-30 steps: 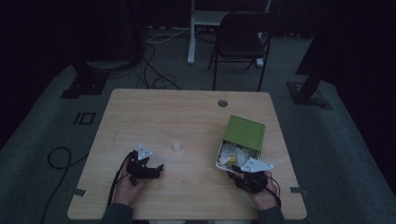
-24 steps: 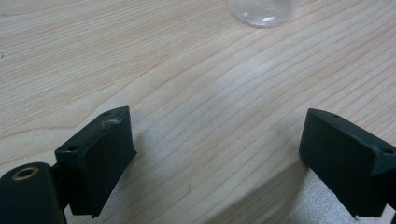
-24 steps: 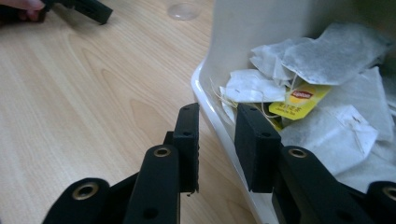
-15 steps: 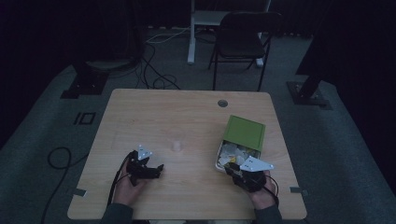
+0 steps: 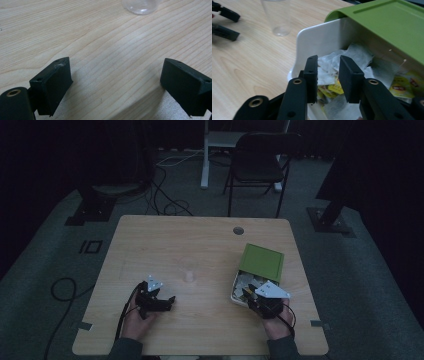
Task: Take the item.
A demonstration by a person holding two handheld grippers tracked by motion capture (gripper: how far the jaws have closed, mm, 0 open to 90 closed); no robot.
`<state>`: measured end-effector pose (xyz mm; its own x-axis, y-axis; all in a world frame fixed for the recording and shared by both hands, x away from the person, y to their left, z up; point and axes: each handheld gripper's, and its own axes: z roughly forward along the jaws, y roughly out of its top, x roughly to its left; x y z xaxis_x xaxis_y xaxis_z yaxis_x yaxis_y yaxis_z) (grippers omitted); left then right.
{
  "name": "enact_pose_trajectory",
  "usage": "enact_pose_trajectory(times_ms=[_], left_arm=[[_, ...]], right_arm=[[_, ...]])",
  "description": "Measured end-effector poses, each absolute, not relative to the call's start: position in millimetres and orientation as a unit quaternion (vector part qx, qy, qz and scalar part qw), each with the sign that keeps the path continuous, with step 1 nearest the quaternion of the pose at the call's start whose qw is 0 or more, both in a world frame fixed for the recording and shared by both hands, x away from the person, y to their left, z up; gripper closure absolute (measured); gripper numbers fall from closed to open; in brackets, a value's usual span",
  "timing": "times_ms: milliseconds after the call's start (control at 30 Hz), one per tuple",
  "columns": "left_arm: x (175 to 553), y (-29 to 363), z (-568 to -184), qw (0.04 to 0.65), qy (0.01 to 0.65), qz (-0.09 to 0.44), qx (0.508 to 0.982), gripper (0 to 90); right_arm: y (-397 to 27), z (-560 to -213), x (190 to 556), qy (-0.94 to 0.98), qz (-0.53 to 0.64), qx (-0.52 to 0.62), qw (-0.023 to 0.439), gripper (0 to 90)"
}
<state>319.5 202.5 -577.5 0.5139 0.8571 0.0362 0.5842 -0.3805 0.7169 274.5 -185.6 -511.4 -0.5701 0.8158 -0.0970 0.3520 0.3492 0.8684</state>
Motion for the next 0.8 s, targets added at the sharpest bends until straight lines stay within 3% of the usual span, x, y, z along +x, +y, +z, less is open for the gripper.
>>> enact_pose_trajectory(times_ms=[533,800], left_arm=[[319,202,-578,0.330,0.449,0.207,0.804,10.8],[319,202,-578,0.330,0.449,0.207,0.804,10.8]], right_arm=[[-174,-518,287,0.767,0.368,0.420,0.316,57.3],[-170,-523,289,0.767,0.343,0.428,0.332,56.4]])
